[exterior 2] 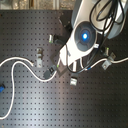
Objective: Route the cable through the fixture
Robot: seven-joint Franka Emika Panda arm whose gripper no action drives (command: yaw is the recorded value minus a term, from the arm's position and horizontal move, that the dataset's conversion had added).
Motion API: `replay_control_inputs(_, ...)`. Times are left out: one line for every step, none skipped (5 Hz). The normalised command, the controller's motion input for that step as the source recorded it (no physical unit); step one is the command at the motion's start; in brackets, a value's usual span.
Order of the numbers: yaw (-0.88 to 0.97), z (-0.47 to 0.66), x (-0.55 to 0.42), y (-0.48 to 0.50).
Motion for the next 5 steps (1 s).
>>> replay_control_inputs(0.00, -0.11, 0.044, 0.030)
replay_control_inputs(-0.15, 0.27, -0.117, -0.001)
replay_control_inputs(0.00, 0.33, -0.228, 0.302)
replay_control_inputs(0.00, 0.09, 0.003, 0.192)
replay_control_inputs(0.10, 0.16, 0.211, 0.256)
